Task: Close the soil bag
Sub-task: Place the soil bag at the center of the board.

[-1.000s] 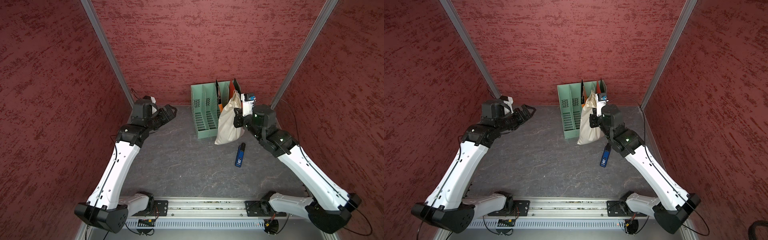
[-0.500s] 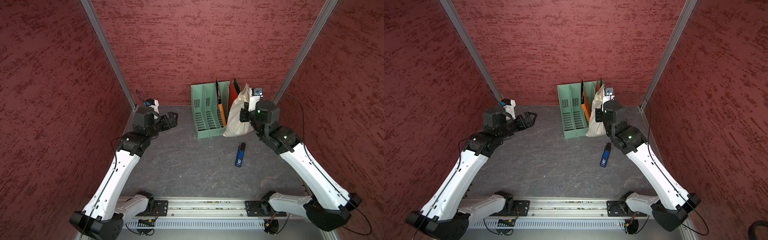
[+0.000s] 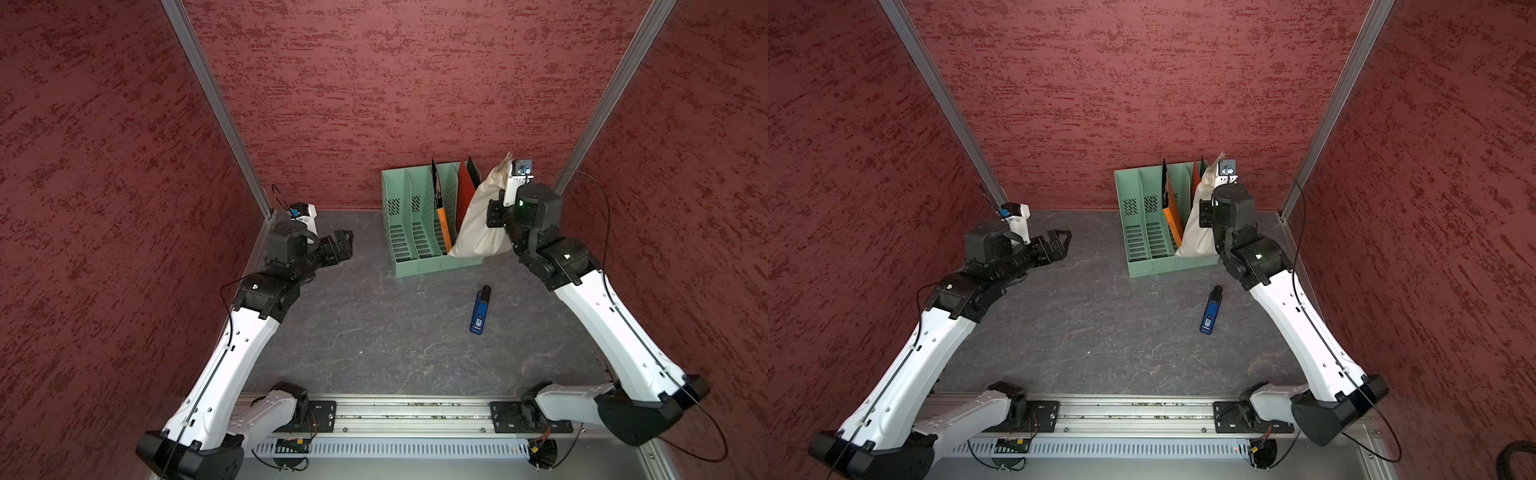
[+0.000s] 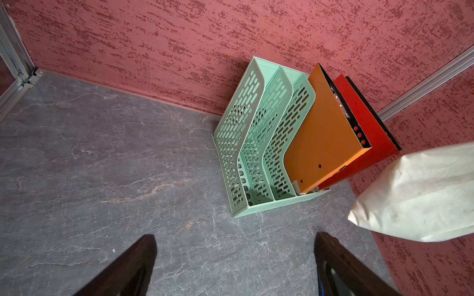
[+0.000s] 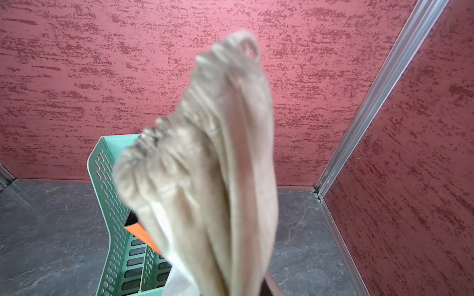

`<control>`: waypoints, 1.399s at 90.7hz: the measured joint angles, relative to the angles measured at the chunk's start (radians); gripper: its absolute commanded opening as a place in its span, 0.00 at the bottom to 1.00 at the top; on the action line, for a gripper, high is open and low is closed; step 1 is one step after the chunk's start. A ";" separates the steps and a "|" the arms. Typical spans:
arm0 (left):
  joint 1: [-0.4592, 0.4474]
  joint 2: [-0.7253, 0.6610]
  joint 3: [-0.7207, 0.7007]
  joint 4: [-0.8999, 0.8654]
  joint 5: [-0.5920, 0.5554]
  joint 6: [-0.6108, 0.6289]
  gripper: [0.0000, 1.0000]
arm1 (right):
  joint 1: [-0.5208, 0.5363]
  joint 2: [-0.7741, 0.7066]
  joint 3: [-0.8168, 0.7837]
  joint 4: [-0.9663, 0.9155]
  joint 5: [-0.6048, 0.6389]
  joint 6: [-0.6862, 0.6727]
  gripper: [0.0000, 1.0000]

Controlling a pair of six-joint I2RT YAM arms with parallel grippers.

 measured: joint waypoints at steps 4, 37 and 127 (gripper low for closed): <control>0.000 -0.008 -0.006 0.001 -0.004 0.009 1.00 | -0.010 0.009 0.009 0.004 -0.006 -0.001 0.00; 0.017 -0.061 -0.050 0.000 -0.025 0.046 1.00 | -0.126 0.039 0.039 0.013 -0.030 -0.020 0.00; 0.070 -0.074 -0.084 -0.007 -0.008 0.079 1.00 | -0.241 -0.106 -0.091 -0.054 -0.006 -0.020 0.00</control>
